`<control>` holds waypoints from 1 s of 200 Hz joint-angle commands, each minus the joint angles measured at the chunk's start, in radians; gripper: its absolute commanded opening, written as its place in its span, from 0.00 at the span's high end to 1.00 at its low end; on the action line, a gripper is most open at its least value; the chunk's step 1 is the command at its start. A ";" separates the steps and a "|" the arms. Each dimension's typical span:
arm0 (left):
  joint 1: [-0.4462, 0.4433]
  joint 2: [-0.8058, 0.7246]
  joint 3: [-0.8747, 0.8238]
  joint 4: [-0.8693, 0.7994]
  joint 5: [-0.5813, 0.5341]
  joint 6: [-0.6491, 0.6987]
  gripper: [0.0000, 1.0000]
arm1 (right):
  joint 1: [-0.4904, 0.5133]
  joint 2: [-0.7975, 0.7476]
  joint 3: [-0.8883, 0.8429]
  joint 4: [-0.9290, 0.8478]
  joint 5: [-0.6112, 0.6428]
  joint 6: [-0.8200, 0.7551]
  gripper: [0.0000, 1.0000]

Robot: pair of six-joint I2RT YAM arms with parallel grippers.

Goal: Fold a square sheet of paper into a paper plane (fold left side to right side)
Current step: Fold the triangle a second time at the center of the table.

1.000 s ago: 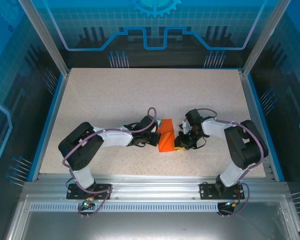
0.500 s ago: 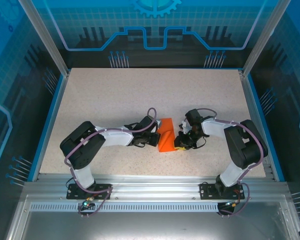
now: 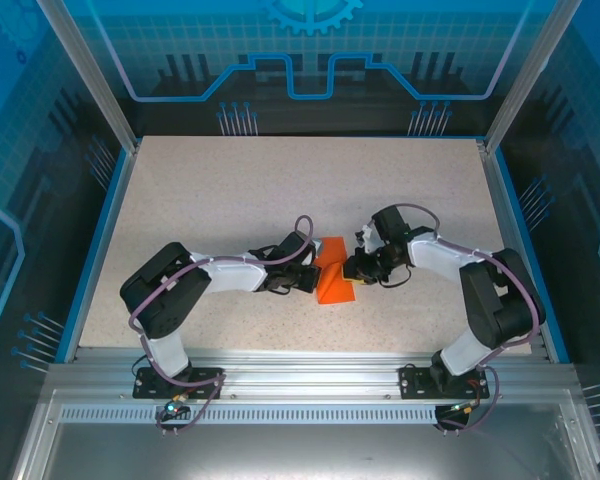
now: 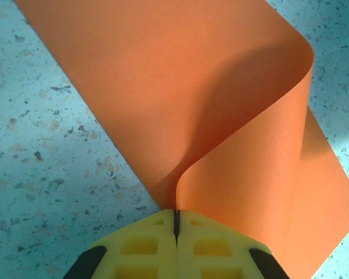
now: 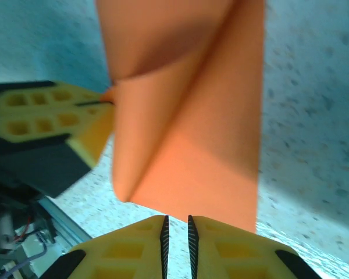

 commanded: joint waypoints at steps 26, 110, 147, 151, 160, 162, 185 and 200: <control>0.010 0.022 0.020 -0.007 0.004 0.010 1.00 | 0.034 0.055 0.074 0.126 -0.063 0.105 0.81; 0.010 0.022 0.022 -0.012 -0.002 0.007 1.00 | 0.082 0.184 0.124 0.121 -0.019 0.115 0.81; 0.010 0.023 0.023 -0.018 -0.016 0.003 1.00 | 0.083 0.209 0.117 0.132 -0.006 0.104 0.81; 0.010 0.024 0.023 -0.017 -0.016 0.003 1.00 | 0.083 0.211 0.116 0.131 -0.005 0.103 0.82; 0.010 0.026 0.024 -0.019 -0.021 0.002 1.00 | 0.083 0.216 0.119 0.130 -0.002 0.099 0.81; 0.010 0.025 0.025 -0.020 -0.021 0.002 1.00 | 0.083 0.217 0.118 0.130 -0.001 0.098 0.81; 0.010 0.029 0.026 -0.024 -0.025 0.002 1.00 | 0.083 0.225 0.120 0.127 0.007 0.090 0.81; 0.009 0.030 0.027 -0.025 -0.026 0.002 1.00 | 0.083 0.232 0.120 0.127 0.009 0.088 0.82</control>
